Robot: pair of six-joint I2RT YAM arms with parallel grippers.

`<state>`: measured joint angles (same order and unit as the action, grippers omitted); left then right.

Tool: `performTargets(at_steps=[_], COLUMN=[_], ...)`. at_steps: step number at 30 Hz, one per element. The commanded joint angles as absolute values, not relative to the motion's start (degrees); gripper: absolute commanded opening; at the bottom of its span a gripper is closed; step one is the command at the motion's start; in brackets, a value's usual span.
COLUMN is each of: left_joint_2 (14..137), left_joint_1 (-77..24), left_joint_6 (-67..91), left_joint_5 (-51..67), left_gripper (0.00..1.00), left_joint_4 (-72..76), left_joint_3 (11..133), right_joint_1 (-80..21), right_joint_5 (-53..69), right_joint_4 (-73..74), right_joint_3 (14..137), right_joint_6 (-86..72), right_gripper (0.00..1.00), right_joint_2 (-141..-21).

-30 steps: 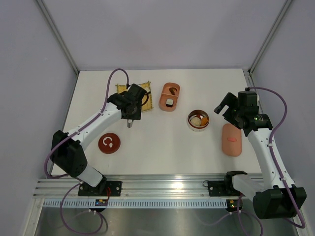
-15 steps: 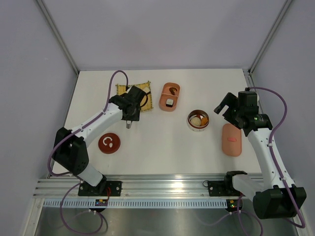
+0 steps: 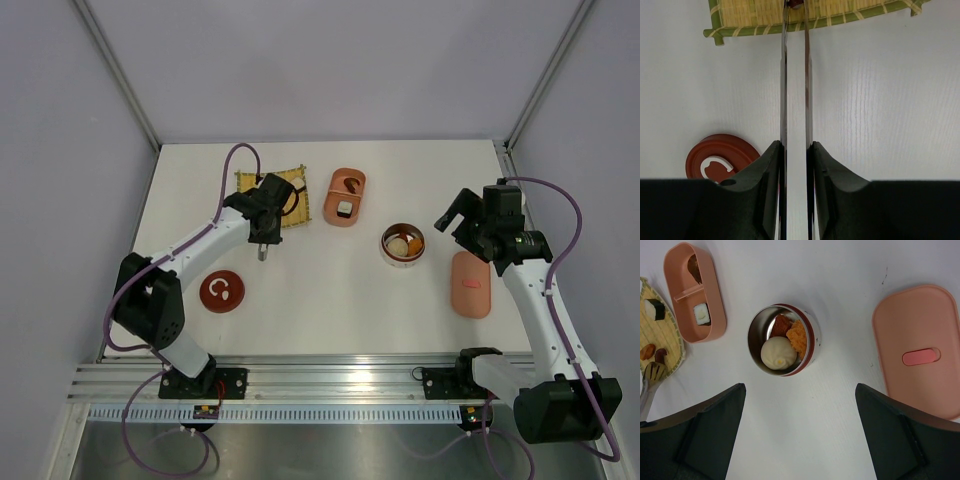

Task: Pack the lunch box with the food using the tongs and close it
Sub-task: Pick up the fake food from the plate, then place the fake food in the packing box.

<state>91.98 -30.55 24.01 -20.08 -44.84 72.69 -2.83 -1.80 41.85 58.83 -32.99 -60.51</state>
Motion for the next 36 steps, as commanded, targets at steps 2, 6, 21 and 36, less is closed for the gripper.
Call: performTargets(at_steps=[2,6,21,36], left_joint_2=[91.3,90.0,97.8,112.3], left_joint_1=[-30.2,-30.2,-35.9,-36.7], left_joint_6=[23.6,23.2,22.5,21.7], left_joint_5=[-18.9,-19.0,-10.1,-9.1], left_gripper=[0.24,0.18,0.12,0.11], left_joint_4=[-42.6,-43.9,-44.6,-45.9], left_joint_3=[73.7,75.5,96.3,113.2], right_joint_1=[-2.6,-2.5,-2.6,-2.5], right_joint_5=[-0.9,-0.8,-1.1,-1.4], right_joint_4=[41.4,41.4,40.8,40.8], right_joint_3=[59.7,59.4,59.1,58.6], right_joint_6=[-32.4,-32.5,-32.9,-33.0], right_gripper=[0.99,1.00,1.00,0.99], right_joint_2=[-60.4,-60.2,-60.1,-61.2])
